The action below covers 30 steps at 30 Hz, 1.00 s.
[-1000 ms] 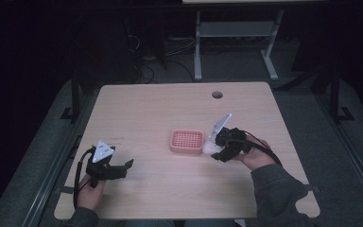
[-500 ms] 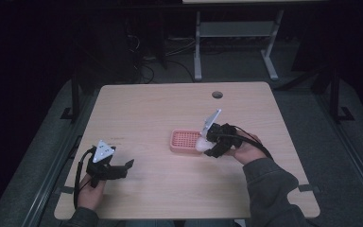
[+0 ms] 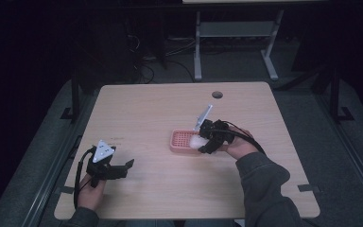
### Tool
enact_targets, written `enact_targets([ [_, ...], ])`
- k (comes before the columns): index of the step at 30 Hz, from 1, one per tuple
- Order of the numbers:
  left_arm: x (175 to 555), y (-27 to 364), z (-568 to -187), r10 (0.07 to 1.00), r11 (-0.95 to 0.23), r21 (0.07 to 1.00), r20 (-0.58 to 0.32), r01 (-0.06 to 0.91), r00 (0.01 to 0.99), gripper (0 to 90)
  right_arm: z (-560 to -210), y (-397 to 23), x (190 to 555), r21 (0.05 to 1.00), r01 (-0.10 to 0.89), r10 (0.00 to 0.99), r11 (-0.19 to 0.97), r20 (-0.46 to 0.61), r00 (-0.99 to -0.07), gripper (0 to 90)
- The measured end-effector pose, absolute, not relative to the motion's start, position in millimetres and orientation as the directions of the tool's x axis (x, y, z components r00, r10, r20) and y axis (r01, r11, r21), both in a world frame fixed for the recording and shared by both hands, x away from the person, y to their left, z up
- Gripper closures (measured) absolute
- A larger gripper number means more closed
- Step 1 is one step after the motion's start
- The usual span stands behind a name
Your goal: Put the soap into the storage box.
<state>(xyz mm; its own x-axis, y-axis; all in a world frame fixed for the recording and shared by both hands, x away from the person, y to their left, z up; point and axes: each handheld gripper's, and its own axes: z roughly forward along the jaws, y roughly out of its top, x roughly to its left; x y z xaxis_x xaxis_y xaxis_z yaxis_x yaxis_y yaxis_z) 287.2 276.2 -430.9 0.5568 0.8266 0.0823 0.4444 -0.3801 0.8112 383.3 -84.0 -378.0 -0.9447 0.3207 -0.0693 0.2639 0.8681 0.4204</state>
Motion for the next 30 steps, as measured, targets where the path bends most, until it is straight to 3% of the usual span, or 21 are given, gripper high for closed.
enact_targets([
  [30,287.4,276.2,-430.7,0.829,-0.376,0.815,0.083,0.442,0.553,14.6,-376.8,-49.6,412.3,0.372,0.241,0.287,0.896,-0.073,-0.955,48.6],
])
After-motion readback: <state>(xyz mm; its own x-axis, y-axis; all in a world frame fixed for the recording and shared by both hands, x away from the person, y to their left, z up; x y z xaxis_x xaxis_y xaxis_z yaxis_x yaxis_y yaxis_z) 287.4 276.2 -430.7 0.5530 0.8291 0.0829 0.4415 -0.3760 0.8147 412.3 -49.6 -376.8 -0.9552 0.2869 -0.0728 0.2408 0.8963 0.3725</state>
